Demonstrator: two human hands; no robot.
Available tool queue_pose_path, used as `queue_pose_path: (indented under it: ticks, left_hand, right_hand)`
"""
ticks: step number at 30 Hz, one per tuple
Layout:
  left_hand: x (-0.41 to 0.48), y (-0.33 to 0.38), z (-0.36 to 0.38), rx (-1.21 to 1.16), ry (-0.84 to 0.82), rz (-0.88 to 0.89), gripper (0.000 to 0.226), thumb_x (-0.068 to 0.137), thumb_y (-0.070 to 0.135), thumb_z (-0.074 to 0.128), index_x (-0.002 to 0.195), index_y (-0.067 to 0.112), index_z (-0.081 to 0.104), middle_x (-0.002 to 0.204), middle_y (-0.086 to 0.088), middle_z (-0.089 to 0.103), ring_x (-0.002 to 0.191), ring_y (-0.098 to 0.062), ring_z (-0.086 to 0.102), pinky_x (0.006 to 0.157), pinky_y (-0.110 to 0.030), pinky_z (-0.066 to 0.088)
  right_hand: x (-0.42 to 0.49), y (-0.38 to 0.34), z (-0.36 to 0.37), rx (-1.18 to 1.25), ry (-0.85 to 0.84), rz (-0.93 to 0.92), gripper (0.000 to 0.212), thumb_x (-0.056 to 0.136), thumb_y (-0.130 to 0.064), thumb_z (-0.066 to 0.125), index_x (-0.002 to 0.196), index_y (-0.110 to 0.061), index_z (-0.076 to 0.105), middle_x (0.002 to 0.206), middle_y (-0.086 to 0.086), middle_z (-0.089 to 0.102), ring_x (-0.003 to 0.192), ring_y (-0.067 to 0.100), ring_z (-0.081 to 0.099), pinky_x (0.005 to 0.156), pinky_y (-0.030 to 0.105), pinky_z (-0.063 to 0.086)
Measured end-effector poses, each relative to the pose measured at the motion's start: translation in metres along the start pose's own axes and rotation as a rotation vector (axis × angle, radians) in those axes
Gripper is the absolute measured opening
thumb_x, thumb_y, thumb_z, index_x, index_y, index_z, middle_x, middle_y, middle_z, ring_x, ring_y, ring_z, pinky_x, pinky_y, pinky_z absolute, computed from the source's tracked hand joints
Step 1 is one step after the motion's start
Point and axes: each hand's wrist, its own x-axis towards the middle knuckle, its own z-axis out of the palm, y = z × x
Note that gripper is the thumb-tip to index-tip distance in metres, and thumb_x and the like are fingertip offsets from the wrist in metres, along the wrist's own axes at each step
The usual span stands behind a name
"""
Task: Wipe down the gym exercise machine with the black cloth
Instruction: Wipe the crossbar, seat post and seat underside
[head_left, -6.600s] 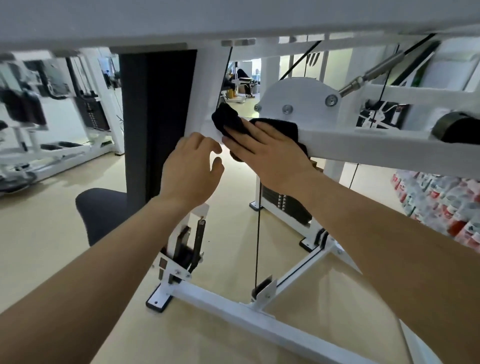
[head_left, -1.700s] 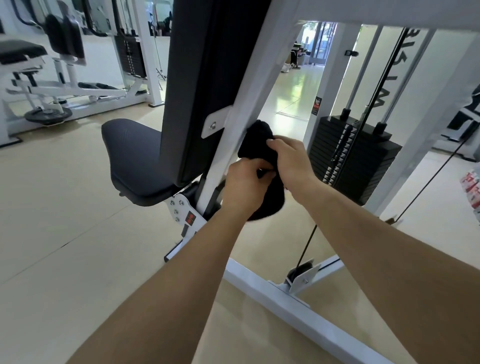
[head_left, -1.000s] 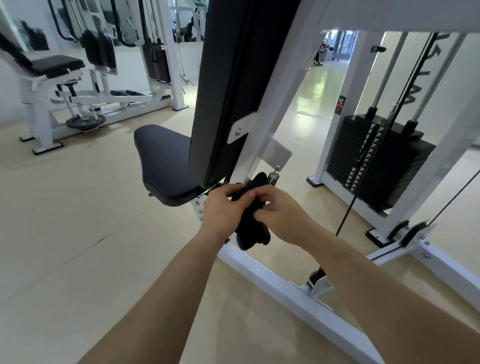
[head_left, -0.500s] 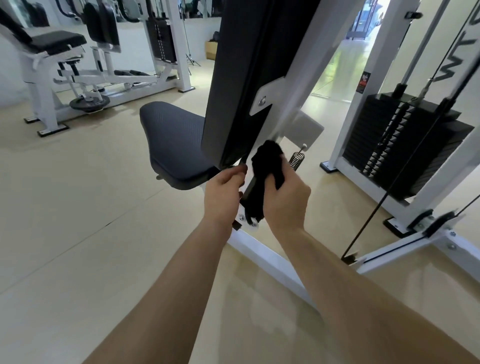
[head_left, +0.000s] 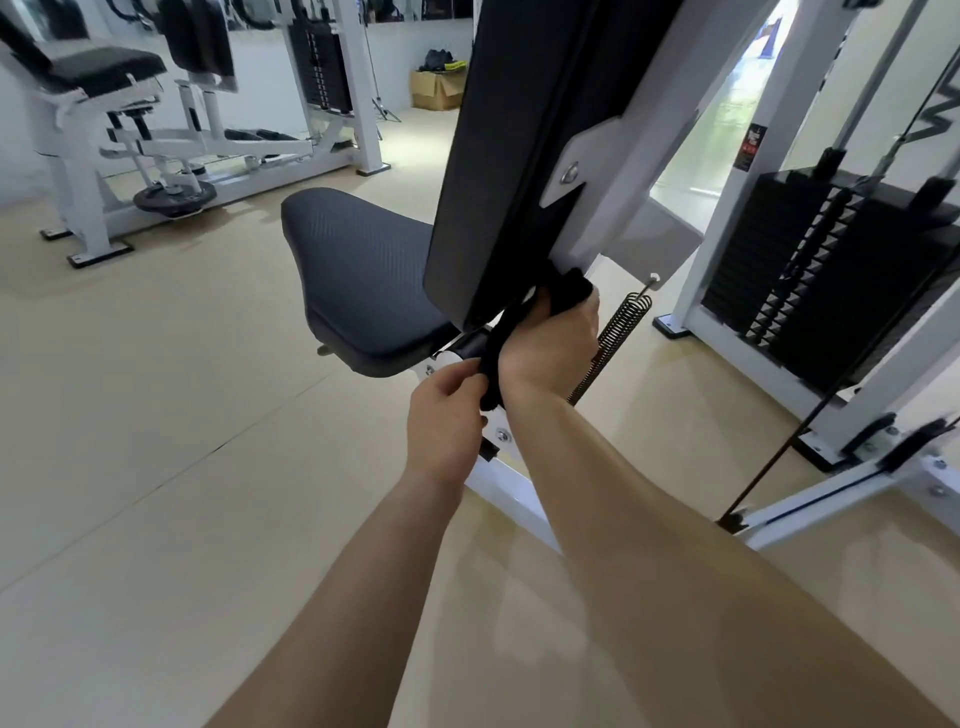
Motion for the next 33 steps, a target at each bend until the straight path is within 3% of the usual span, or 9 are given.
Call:
queue_pose_path:
  ticks: [6, 10, 13, 17, 23, 27, 29, 31, 33]
  left_hand:
    - [-0.004, -0.008, -0.007, -0.093, 0.062, -0.095, 0.024, 0.095, 0.008, 0.051, 0.097, 0.019, 0.072, 0.109, -0.014, 0.071, 0.105, -0.029, 0.067, 0.050, -0.016, 0.050]
    - [-0.003, -0.006, -0.008, -0.101, 0.068, -0.056, 0.022, 0.095, 0.009, 0.052, 0.096, 0.020, 0.071, 0.102, -0.011, 0.072, 0.084, -0.020, 0.069, 0.048, -0.018, 0.050]
    - [-0.001, -0.014, -0.010, -0.110, 0.068, -0.037, 0.023, 0.095, 0.010, 0.053, 0.104, 0.019, 0.071, 0.097, -0.001, 0.073, 0.071, -0.012, 0.069, 0.055, -0.021, 0.055]
    - [-0.004, -0.028, -0.009, -0.054, 0.090, -0.013, 0.026, 0.096, 0.022, 0.057, 0.116, 0.033, 0.070, 0.106, 0.009, 0.073, 0.095, -0.010, 0.070, 0.086, -0.031, 0.057]
    - [-0.027, -0.009, 0.007, -0.143, -0.076, -0.043, 0.028, 0.106, 0.031, 0.046, 0.123, 0.023, 0.067, 0.100, -0.003, 0.072, 0.083, -0.021, 0.074, 0.068, -0.026, 0.060]
    - [-0.059, -0.023, 0.010, -0.028, -0.130, -0.162, 0.024, 0.105, 0.028, 0.049, 0.111, 0.018, 0.070, 0.095, -0.002, 0.073, 0.094, -0.028, 0.074, 0.075, -0.035, 0.062]
    - [-0.072, -0.030, 0.008, 0.060, -0.137, -0.211, 0.020, 0.103, 0.025, 0.054, 0.113, 0.018, 0.070, 0.104, -0.008, 0.073, 0.096, -0.030, 0.073, 0.075, -0.037, 0.063]
    - [-0.079, -0.028, -0.002, 0.137, -0.192, -0.257, 0.020, 0.101, 0.023, 0.058, 0.114, 0.014, 0.071, 0.105, -0.011, 0.074, 0.089, -0.026, 0.074, 0.072, -0.035, 0.062]
    - [-0.073, -0.024, -0.011, 0.190, -0.279, -0.266, 0.020, 0.099, 0.022, 0.062, 0.113, 0.012, 0.071, 0.099, -0.010, 0.074, 0.082, -0.021, 0.074, 0.071, -0.031, 0.061]
  right_hand:
    - [0.010, -0.003, -0.006, 0.023, -0.016, -0.083, 0.029, 0.096, -0.017, 0.059, 0.123, -0.008, 0.059, 0.119, 0.007, 0.067, 0.115, 0.029, 0.060, 0.085, 0.020, 0.035]
    - [0.017, -0.019, -0.007, 0.122, 0.066, -0.069, 0.027, 0.097, -0.014, 0.056, 0.124, -0.008, 0.059, 0.122, 0.005, 0.066, 0.117, 0.024, 0.059, 0.081, 0.006, 0.026]
    - [0.010, -0.007, -0.004, 0.060, 0.005, -0.051, 0.027, 0.097, -0.018, 0.058, 0.123, -0.011, 0.058, 0.120, 0.003, 0.067, 0.115, 0.026, 0.060, 0.083, 0.013, 0.031]
    - [0.006, 0.001, -0.014, -0.099, -0.142, -0.058, 0.030, 0.096, -0.019, 0.058, 0.126, -0.014, 0.059, 0.120, 0.005, 0.069, 0.115, 0.028, 0.061, 0.088, 0.023, 0.038]
    - [-0.024, 0.021, -0.085, -0.103, -0.570, -0.118, 0.016, 0.090, -0.026, 0.069, 0.106, -0.027, 0.071, 0.086, -0.017, 0.068, 0.083, 0.005, 0.064, 0.069, 0.004, 0.041]
    - [-0.040, 0.054, -0.126, -0.170, -0.851, -0.095, 0.028, 0.090, -0.031, 0.070, 0.118, -0.030, 0.068, 0.100, -0.011, 0.071, 0.094, 0.011, 0.066, 0.074, 0.012, 0.048]
    - [-0.046, 0.067, -0.142, -0.185, -0.983, -0.079, 0.030, 0.087, -0.031, 0.068, 0.117, -0.033, 0.066, 0.102, -0.008, 0.072, 0.096, 0.015, 0.067, 0.085, 0.029, 0.055]
    - [-0.053, 0.075, -0.158, -0.142, -1.108, 0.000, 0.032, 0.080, -0.027, 0.060, 0.109, -0.039, 0.064, 0.103, -0.005, 0.072, 0.100, 0.018, 0.068, 0.094, 0.045, 0.055]
    - [-0.052, 0.081, -0.163, -0.035, -1.161, 0.083, 0.035, 0.085, -0.016, 0.051, 0.106, -0.039, 0.066, 0.107, -0.003, 0.073, 0.107, 0.020, 0.066, 0.099, 0.046, 0.052]
